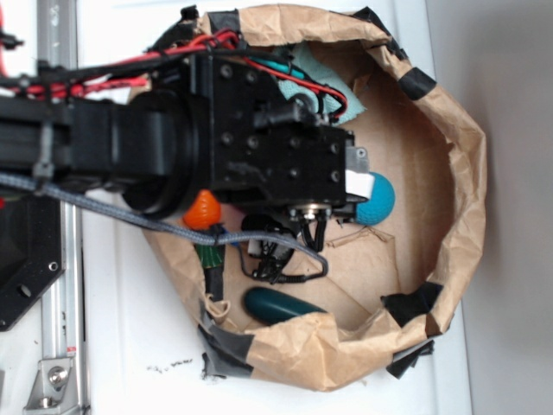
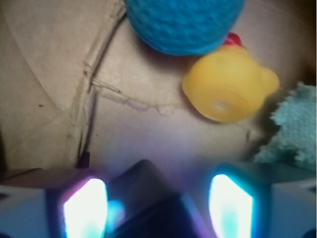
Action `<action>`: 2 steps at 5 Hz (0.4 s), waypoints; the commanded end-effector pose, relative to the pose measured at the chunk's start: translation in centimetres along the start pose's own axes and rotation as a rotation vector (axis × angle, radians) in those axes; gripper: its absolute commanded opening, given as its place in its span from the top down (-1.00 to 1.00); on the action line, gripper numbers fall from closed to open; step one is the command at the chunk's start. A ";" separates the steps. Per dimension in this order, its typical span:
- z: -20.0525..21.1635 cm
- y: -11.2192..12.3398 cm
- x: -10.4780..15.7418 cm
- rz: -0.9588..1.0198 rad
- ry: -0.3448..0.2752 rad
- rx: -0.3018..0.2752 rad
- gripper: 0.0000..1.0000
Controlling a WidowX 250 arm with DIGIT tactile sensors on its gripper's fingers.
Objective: Grab the black box.
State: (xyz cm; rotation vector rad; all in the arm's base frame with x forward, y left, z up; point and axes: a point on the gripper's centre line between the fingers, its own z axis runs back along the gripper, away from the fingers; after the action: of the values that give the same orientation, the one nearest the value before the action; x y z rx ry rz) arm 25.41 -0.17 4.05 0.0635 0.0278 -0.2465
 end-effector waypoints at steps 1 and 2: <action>9.0 1.8 0.8 -0.007 -0.205 0.049 1.00; 13.6 2.5 0.7 -0.011 -0.296 0.076 1.00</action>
State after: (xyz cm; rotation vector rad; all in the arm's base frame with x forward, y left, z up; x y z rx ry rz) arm 26.91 0.81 16.00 0.0885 -0.2042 -0.2840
